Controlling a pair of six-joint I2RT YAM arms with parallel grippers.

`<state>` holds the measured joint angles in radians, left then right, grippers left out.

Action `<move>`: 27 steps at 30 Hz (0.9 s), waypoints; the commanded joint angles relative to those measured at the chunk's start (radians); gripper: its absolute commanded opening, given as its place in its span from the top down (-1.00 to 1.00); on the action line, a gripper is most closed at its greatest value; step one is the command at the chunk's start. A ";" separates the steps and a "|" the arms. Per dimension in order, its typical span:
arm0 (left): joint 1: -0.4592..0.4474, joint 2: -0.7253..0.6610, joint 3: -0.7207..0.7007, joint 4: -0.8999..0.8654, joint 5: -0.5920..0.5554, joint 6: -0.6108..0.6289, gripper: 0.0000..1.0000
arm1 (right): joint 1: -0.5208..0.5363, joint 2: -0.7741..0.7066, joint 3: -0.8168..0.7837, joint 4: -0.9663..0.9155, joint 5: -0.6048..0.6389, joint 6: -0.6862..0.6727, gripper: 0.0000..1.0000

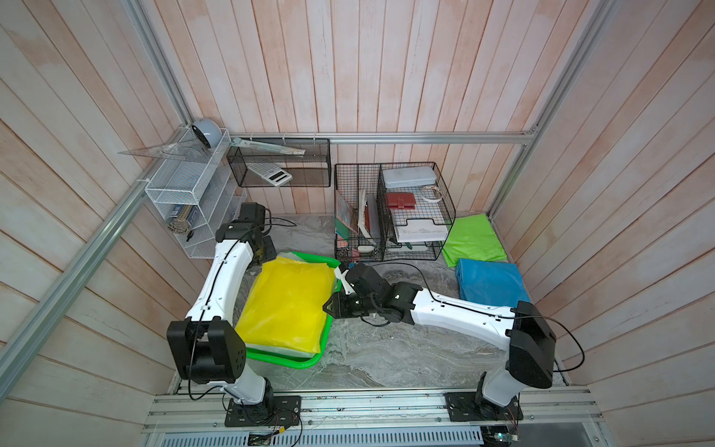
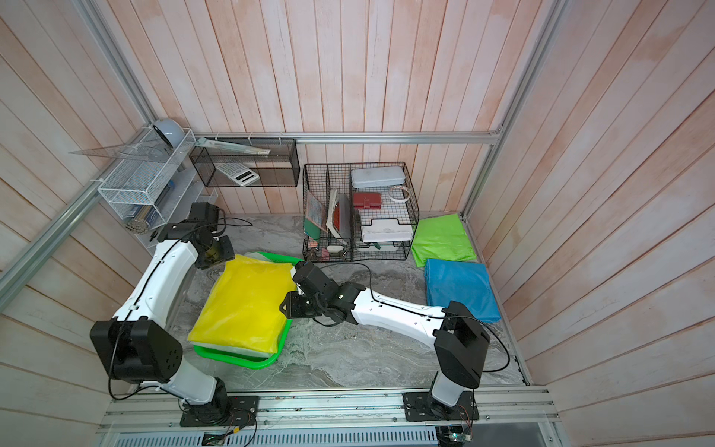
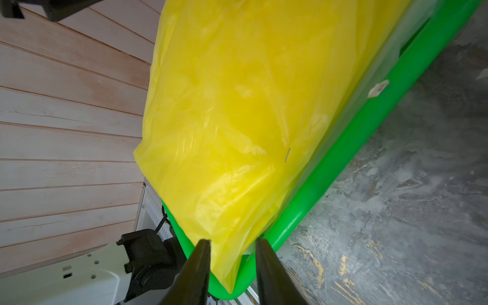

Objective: Put the folded raincoat in the basket
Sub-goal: Place the raincoat in the basket.

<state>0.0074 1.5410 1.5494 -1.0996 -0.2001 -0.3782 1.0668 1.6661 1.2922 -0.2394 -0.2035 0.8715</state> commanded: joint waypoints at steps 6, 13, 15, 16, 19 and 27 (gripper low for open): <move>0.008 -0.311 -0.276 -0.079 0.075 -0.148 0.13 | -0.103 0.134 0.151 -0.017 -0.124 -0.057 0.59; 0.008 -0.532 -0.508 -0.089 0.093 -0.291 0.42 | -0.121 0.341 0.370 -0.060 -0.191 -0.086 0.62; 0.006 -0.560 -0.543 -0.098 0.070 -0.310 0.42 | -0.124 0.393 0.430 -0.081 -0.183 -0.095 0.62; 0.006 -0.568 -0.558 -0.102 0.054 -0.318 0.42 | -0.128 0.420 0.461 -0.095 -0.175 -0.094 0.63; 0.007 -0.560 -0.583 -0.127 0.026 -0.338 0.43 | -0.141 0.477 0.526 -0.118 -0.154 -0.086 0.64; 0.008 -0.525 -0.599 -0.097 0.001 -0.354 0.43 | -0.172 0.567 0.572 -0.145 -0.094 -0.070 0.73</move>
<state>0.0124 1.0031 0.9497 -1.2095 -0.1677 -0.7116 0.9073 2.2124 1.8416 -0.3393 -0.3382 0.8028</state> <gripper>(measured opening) 0.286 0.138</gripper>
